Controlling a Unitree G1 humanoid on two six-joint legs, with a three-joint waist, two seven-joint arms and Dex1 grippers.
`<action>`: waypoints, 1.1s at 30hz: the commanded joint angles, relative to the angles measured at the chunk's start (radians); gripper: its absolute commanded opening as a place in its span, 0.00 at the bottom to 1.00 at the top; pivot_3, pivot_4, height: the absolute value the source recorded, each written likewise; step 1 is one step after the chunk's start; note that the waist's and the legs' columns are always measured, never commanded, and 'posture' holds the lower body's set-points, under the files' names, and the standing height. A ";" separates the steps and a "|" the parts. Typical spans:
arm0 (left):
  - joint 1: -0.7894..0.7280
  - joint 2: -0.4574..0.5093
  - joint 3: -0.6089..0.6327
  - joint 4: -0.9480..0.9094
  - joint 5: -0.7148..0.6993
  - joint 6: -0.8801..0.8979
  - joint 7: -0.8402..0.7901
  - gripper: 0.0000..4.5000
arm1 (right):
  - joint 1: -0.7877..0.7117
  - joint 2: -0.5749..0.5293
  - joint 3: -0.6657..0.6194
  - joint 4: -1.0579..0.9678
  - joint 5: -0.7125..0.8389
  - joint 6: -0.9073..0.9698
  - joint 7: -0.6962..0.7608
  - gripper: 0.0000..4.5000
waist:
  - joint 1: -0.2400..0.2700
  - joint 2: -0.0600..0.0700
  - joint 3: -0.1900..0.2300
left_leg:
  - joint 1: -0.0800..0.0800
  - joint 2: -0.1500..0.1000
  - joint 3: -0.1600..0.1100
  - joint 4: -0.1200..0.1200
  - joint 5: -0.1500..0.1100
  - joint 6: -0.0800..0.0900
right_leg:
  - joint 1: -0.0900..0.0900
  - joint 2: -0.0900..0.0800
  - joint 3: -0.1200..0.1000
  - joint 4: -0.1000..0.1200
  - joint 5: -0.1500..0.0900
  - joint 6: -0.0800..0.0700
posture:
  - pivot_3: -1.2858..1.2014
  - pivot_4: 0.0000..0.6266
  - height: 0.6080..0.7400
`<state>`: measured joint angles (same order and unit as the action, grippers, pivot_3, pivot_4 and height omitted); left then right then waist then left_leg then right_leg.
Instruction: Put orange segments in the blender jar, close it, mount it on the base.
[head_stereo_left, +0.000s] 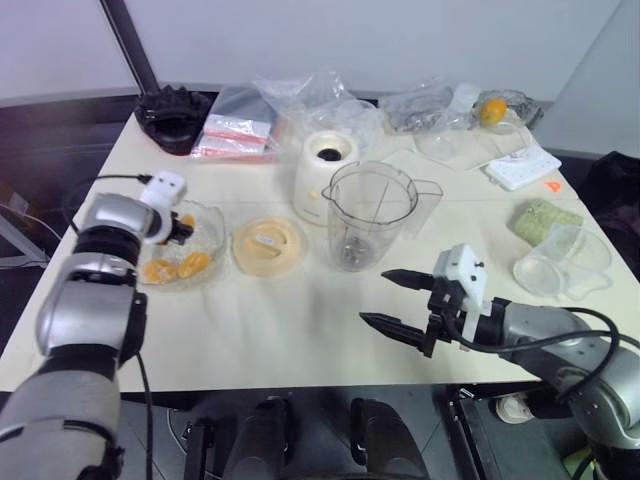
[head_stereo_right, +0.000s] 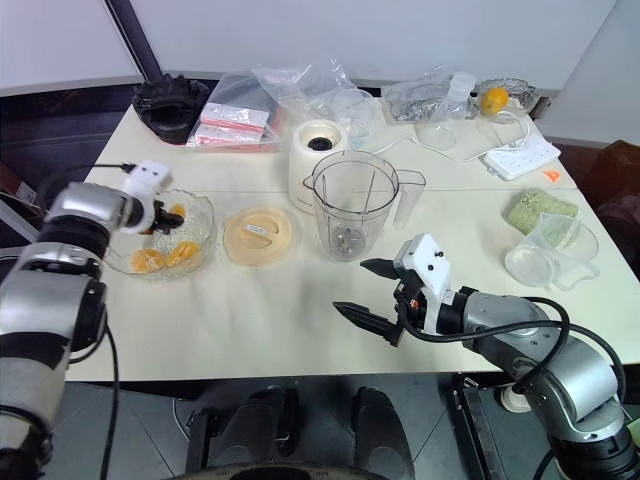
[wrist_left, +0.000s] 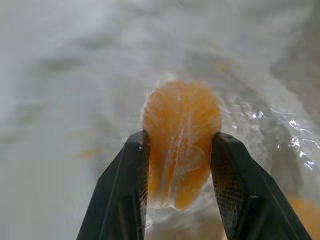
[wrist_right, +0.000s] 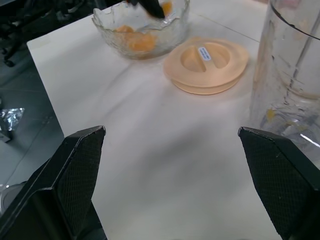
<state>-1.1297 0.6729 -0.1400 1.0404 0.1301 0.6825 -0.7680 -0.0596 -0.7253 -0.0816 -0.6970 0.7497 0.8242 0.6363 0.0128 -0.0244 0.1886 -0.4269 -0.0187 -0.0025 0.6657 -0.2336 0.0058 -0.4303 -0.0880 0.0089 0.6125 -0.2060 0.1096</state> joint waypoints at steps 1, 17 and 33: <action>-0.003 0.061 0.030 -0.170 -0.071 0.044 -0.177 0.40 | -0.002 0.001 -0.005 0.001 -0.006 -0.030 0.013 1.00 | 0.002 0.000 0.000 | 0.000 0.000 0.000 0.000 0.000 0.000 | 0.000 -0.001 0.000 0.000 0.000 0.000 | 0.52 0.24 1.00; -0.328 -0.067 0.207 0.031 -0.296 -0.303 -0.470 0.40 | 0.073 -0.032 -0.299 0.055 0.040 -0.030 -0.036 1.00 | 0.032 -0.003 0.001 | -0.003 -0.003 0.000 0.001 -0.001 0.002 | 0.001 -0.004 -0.004 -0.003 0.000 -0.001 | 0.52 0.24 1.00; -0.433 -0.515 0.074 0.111 -0.204 -0.433 -0.568 0.40 | 0.230 0.062 -0.409 -0.099 0.052 -0.054 -0.207 1.00 | -0.005 -0.001 0.002 | 0.000 0.000 0.001 0.001 -0.002 0.004 | 0.001 0.002 -0.002 0.000 -0.002 0.002 | 0.52 0.24 1.00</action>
<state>-1.5571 0.1539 -0.0561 1.1640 -0.0878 0.2716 -1.3190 0.1665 -0.6674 -0.4627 -0.7568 0.7903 0.7951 0.4390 0.0079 -0.0257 0.1907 -0.4267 -0.0185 -0.0021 0.6664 -0.2354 0.0097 -0.4292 -0.0863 0.0070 0.6126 -0.2076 0.1114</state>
